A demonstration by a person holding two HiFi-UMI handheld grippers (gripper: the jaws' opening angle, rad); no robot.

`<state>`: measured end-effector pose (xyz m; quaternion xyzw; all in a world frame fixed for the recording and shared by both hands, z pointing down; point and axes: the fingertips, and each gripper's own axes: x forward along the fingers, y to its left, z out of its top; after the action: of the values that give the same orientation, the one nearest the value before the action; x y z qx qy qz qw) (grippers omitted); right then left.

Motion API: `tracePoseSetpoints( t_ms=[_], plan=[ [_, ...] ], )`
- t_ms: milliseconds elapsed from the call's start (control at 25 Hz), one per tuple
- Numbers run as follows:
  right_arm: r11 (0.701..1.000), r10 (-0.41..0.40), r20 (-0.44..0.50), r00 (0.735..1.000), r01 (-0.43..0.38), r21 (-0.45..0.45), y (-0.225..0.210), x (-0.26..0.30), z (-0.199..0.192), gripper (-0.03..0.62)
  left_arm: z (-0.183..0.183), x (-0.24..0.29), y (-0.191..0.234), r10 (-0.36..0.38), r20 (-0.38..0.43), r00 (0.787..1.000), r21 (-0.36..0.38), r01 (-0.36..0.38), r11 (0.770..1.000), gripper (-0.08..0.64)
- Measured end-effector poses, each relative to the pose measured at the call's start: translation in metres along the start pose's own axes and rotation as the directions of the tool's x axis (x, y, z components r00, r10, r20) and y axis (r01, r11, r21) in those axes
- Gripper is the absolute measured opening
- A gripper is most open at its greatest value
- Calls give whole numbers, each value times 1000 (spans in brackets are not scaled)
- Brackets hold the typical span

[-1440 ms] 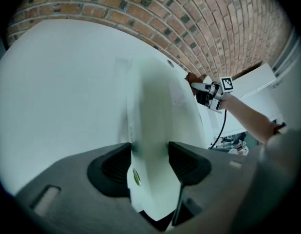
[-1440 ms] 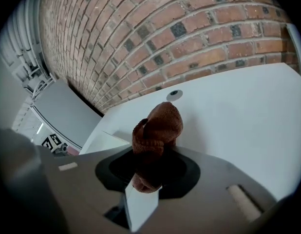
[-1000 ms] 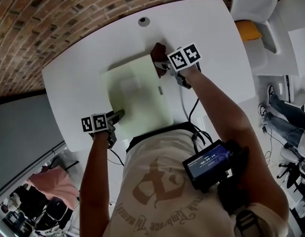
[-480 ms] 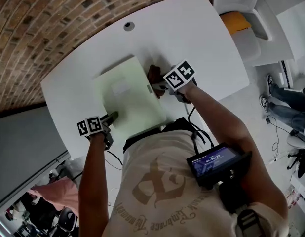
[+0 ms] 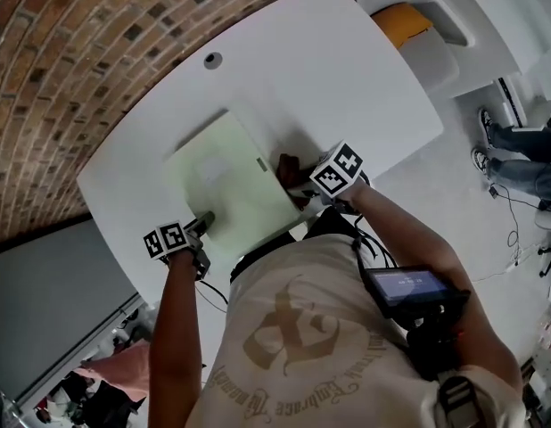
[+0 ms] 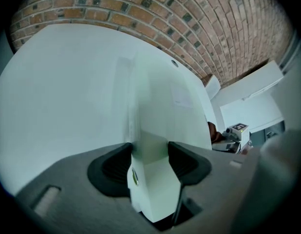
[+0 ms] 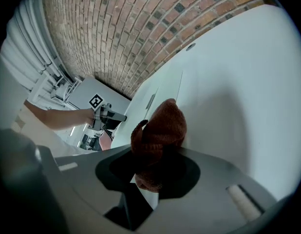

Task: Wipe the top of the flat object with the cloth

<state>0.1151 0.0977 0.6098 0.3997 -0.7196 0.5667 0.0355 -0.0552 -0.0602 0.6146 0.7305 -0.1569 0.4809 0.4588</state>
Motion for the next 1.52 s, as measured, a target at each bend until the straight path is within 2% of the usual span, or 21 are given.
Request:
tracePoseSetpoints(
  t_ms=[440, 720, 800, 880, 960, 1120, 1360, 1520],
  plan=[
    [993, -105, 71, 992, 100, 61, 18, -10, -52, 115, 0, 2, 0, -91, -20, 996, 10, 91, 996, 256],
    [977, -206, 125, 970, 197, 81, 34, -16, -73, 117, 1, 3, 0, -102, 11, 995, 34, 102, 994, 259],
    [962, -266, 147, 953, 252, 106, 33, -17, -83, 117, 2, 3, 1, -103, 19, 994, 43, 102, 994, 259],
    [931, -356, 175, 918, 332, 153, 26, -20, -94, 117, 3, 4, 2, -106, 21, 994, 49, 105, 993, 259],
    [904, -415, 221, 883, 371, 214, 22, -19, -100, 115, 3, 5, 2, -114, 21, 993, 49, 112, 992, 260],
    [885, -443, 296, 846, 360, 295, 26, -6, -98, 115, 4, 6, 1, -128, 15, 992, 57, 127, 990, 262],
    [857, -492, 311, 813, 388, 340, 31, 8, -93, 115, 4, 7, 2, -147, 10, 989, 89, 145, 985, 265],
    [818, -558, 299, 774, 453, 353, 31, 11, -91, 115, 5, 8, 1, -151, 1, 988, 102, 150, 983, 270]
  ],
)
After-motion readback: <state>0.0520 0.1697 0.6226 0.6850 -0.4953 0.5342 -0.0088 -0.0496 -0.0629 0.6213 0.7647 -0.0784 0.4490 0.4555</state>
